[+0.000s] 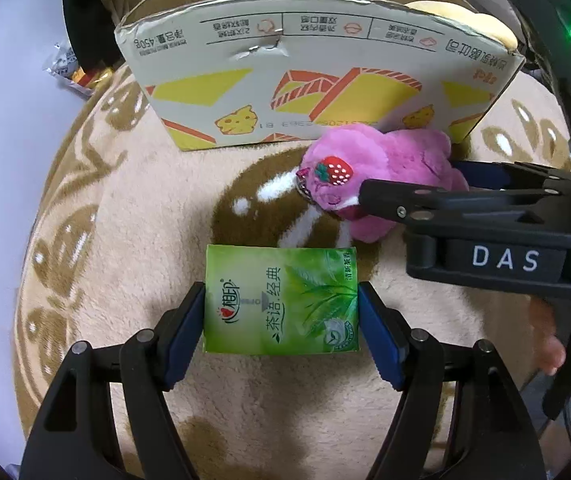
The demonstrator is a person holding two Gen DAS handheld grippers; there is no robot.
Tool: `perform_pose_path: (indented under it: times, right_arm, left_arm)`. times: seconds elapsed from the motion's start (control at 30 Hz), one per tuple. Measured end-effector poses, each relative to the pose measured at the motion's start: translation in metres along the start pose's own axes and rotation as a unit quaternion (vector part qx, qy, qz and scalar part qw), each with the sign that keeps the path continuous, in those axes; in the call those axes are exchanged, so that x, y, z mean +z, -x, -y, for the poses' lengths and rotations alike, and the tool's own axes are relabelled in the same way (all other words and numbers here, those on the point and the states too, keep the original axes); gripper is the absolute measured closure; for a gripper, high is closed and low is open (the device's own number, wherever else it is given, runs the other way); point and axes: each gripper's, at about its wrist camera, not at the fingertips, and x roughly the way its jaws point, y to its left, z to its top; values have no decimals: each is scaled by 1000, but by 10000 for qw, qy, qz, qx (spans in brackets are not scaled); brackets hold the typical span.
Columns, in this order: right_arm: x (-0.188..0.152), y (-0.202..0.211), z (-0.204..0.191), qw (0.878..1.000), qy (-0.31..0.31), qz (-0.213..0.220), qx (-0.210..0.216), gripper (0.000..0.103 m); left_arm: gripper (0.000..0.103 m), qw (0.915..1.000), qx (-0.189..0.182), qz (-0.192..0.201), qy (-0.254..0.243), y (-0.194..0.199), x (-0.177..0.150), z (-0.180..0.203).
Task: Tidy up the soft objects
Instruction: 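Grasp the pink plush with the right tool, then lift the green packet and pink plush up over the box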
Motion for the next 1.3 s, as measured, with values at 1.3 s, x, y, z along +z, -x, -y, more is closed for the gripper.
perform_pose_path:
  times: [1.3]
  right_arm:
    - [-21,98,4,9953,-7,966,106,59]
  left_arm:
    - [30,9779,277,1715,1165,85,-5,-46]
